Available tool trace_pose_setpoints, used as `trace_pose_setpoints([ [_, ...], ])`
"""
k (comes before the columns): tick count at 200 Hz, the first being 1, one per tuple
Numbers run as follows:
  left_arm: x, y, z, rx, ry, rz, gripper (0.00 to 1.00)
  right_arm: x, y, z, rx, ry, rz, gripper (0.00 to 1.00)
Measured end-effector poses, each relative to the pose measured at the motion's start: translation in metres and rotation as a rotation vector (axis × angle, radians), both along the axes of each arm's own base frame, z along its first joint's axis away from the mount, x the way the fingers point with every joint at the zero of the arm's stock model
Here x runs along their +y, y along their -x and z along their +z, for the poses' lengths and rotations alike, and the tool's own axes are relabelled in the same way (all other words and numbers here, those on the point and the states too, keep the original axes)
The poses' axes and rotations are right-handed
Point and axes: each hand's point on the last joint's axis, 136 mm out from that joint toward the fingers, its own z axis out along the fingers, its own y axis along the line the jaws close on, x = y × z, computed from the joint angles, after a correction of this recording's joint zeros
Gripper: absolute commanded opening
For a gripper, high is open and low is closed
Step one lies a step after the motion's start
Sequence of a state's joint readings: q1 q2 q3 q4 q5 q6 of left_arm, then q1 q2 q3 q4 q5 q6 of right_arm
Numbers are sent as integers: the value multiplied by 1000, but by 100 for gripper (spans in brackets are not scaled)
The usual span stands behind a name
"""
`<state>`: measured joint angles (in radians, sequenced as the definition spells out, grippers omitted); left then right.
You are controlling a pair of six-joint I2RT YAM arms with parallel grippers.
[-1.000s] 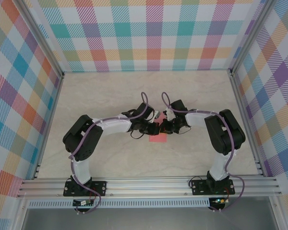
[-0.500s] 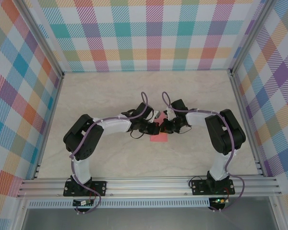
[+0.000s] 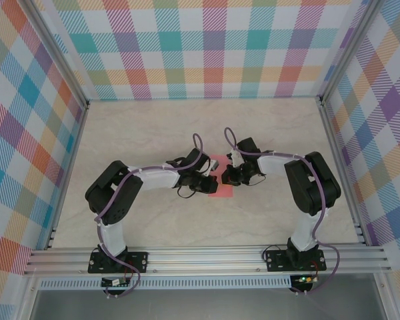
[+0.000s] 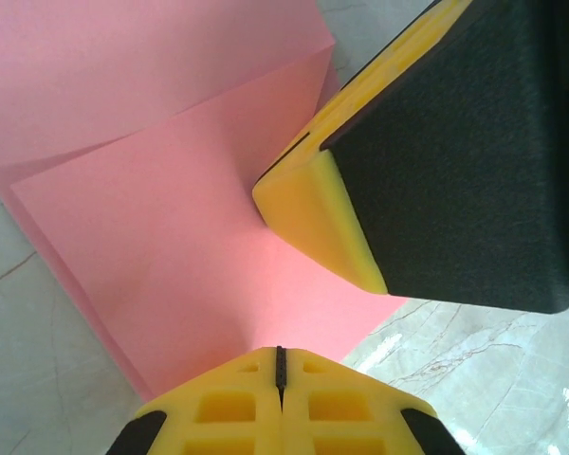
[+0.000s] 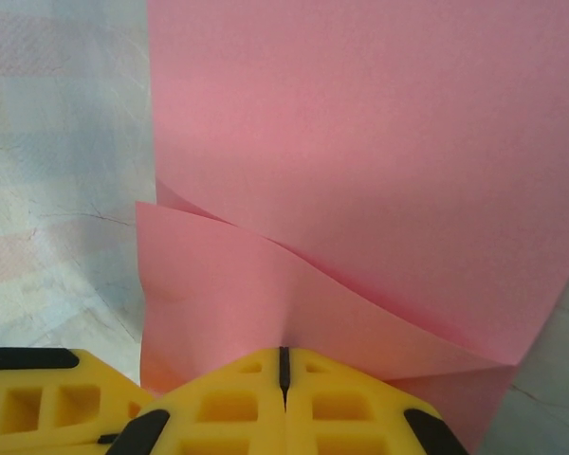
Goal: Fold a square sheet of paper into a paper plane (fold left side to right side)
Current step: Fold the triangle a second time at the center of the table.
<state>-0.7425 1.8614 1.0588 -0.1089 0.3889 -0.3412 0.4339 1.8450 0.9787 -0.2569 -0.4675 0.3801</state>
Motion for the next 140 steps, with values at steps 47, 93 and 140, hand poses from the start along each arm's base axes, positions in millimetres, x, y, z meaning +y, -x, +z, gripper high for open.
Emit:
trace_pose_setpoints([
  [47, -3, -3, 1, -3, 5, 4, 0, -1, 0, 0, 2, 8, -2, 0],
  [93, -3, -5, -13, 14, -18, 6, 0, -1, 0, 0, 8, 11, -2, 0],
  [140, 0, -7, -15, -11, -38, -2, 0, -1, -1, -1, 16, 17, 0, 0],
])
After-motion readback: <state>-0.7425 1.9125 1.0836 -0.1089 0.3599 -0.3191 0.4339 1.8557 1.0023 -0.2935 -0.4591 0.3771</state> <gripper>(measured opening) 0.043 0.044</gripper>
